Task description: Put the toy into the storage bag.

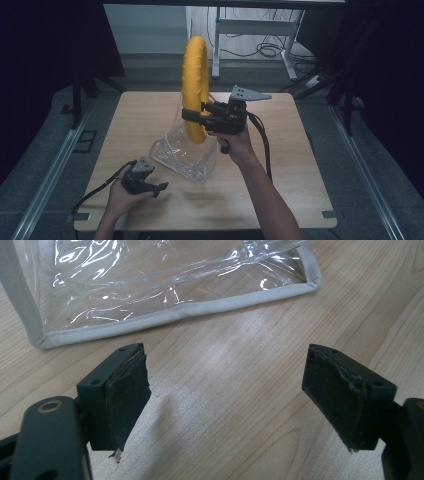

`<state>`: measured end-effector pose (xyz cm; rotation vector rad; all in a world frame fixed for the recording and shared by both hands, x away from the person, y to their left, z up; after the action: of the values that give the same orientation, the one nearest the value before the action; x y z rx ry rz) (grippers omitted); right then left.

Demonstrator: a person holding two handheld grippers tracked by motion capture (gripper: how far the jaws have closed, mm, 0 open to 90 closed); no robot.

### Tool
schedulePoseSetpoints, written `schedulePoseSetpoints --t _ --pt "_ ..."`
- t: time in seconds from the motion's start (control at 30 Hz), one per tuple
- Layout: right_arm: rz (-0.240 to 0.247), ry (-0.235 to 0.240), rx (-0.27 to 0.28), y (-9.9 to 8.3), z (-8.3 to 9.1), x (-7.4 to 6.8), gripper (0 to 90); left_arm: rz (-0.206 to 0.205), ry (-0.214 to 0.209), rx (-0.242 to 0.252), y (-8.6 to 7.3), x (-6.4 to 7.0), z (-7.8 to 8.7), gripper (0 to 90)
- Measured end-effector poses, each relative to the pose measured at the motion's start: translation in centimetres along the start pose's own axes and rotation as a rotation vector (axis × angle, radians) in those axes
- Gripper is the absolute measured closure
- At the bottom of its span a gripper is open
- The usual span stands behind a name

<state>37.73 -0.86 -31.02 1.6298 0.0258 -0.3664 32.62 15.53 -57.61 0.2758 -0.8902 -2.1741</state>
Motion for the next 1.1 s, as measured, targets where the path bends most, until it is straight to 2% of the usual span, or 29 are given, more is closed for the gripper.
schedulePoseSetpoints --t 0.53,1.1 --pt "-0.012 0.005 -0.042 -1.9 -0.4 0.5 50.5 0.000 0.003 -0.002 0.0 0.0 0.0 18.7" --pt "-0.029 0.003 -0.043 -3.2 -0.4 0.9 50.5 -0.006 0.000 -0.006 -0.1 0.1 -0.1 18.7"
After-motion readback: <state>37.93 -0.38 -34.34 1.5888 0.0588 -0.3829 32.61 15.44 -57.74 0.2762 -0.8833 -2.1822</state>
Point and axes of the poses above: each handheld gripper's, and its own axes: z roughly backward along the jaws, y roughly out of its top, x roughly to its right, the point moved 9 cm from there along -z, roughly forward along the jaws, and after that the axes turned 2 degrees about z, right-handed, at the moved point
